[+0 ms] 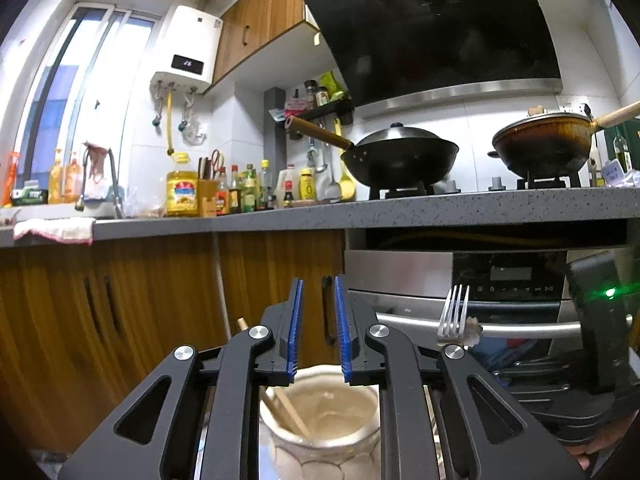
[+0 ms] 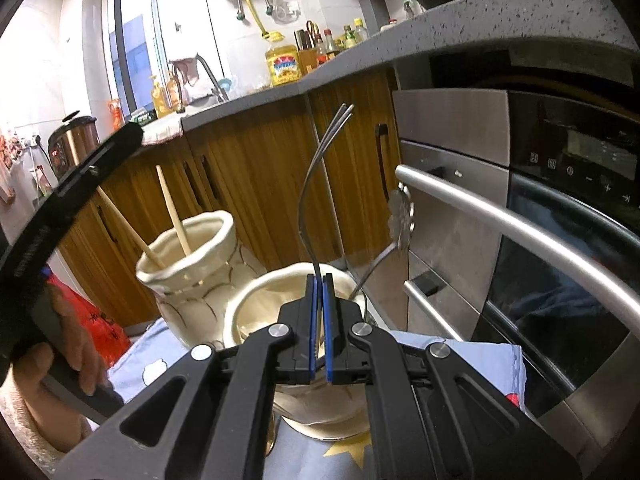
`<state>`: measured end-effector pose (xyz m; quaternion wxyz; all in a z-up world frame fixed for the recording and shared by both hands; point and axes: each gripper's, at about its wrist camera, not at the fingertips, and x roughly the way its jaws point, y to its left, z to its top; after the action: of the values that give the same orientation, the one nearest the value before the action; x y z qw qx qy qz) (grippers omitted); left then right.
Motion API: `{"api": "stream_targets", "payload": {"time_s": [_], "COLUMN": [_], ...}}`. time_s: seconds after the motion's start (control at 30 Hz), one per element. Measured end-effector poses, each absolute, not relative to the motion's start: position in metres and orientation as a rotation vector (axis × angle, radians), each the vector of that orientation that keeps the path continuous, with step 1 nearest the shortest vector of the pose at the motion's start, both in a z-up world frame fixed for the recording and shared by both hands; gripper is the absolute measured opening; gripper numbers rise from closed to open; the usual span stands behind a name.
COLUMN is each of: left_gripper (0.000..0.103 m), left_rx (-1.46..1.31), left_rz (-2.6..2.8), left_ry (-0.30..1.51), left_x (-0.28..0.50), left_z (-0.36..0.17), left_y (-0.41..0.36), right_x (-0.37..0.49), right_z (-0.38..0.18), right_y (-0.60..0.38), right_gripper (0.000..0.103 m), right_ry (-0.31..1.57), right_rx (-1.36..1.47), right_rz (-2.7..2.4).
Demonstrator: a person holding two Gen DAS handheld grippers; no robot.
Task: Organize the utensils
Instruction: 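Lower the silver fork into the small cup and open the right tool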
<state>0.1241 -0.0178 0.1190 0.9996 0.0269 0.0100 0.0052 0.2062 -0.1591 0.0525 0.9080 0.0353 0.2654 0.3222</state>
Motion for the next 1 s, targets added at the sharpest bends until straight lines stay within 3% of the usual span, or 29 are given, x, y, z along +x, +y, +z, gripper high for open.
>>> {"api": "stream_targets", "payload": {"time_s": [0.17, 0.27, 0.4, 0.57, 0.9, 1.0], "left_gripper": [0.019, 0.029, 0.031, 0.032, 0.038, 0.045], "left_rx": [0.058, 0.057, 0.045, 0.062, 0.054, 0.039], "left_rz": [0.021, 0.022, 0.016, 0.018, 0.041, 0.047], "left_ry": [0.044, 0.063, 0.092, 0.105, 0.16, 0.19], "left_x": [0.115, 0.111, 0.104, 0.094, 0.072, 0.064], "left_z": [0.115, 0.113, 0.11, 0.105, 0.096, 0.094], "left_y": [-0.016, -0.015, -0.013, -0.018, -0.014, -0.009], "right_x": [0.205, 0.205, 0.205, 0.203, 0.188, 0.18], "right_z": [0.052, 0.052, 0.052, 0.056, 0.069, 0.069], "right_y": [-0.159, -0.16, -0.161, -0.164, -0.179, -0.18], "right_gripper": [0.003, 0.003, 0.005, 0.023, 0.038, 0.051], "right_ry": [0.546, 0.541, 0.538, 0.518, 0.474, 0.491], "right_rx": [0.074, 0.073, 0.081, 0.088, 0.113, 0.115], "right_rz": [0.662, 0.655, 0.659, 0.662, 0.658, 0.659]}}
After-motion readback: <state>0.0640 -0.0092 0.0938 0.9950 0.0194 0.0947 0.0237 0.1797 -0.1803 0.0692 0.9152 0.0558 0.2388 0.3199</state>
